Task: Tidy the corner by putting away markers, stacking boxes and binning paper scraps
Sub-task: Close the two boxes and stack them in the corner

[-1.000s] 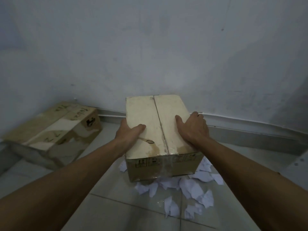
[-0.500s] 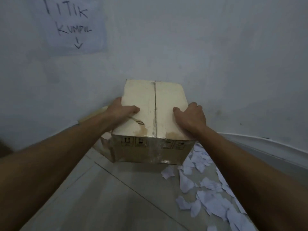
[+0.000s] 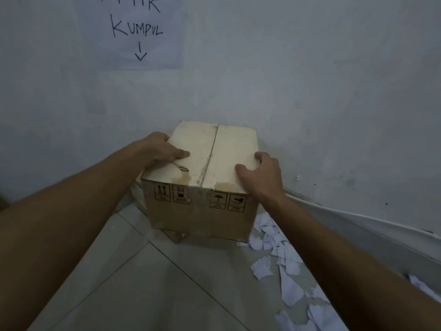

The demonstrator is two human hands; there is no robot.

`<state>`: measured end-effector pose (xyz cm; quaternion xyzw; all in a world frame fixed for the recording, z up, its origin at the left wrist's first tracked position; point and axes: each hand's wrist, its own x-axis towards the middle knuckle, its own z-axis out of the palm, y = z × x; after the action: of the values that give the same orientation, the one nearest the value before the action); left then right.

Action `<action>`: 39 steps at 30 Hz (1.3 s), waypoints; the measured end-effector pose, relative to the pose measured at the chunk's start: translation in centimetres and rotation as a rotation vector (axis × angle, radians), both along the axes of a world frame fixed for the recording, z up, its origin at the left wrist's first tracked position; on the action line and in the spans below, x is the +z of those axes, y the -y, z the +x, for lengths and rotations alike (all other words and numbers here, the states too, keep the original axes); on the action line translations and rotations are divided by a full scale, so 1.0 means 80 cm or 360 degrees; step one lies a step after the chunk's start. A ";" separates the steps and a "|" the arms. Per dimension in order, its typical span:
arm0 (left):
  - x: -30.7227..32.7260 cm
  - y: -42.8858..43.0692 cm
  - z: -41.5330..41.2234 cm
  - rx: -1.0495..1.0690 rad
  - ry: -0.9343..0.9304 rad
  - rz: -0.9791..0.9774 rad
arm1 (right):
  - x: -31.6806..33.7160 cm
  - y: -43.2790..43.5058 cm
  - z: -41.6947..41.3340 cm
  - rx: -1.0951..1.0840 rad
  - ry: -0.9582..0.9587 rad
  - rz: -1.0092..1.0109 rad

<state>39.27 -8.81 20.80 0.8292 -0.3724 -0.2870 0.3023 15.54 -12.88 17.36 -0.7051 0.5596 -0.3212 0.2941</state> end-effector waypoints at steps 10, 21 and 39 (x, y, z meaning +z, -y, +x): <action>-0.022 -0.006 -0.038 -0.0033 0.1169 -0.0157 | 0.004 -0.039 0.066 -0.0282 0.0221 0.0048; -0.024 -0.072 -0.003 0.0321 0.1029 0.0313 | 0.005 -0.071 0.102 0.0277 0.0462 0.0324; -0.099 -0.080 -0.043 -0.0122 0.1057 -0.0808 | -0.019 -0.023 0.043 0.0874 0.0310 0.0426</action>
<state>35.87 -2.44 12.91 0.7614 -0.5392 0.0859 0.3495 18.95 -11.07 15.85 -0.7507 0.3550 -0.2194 0.5122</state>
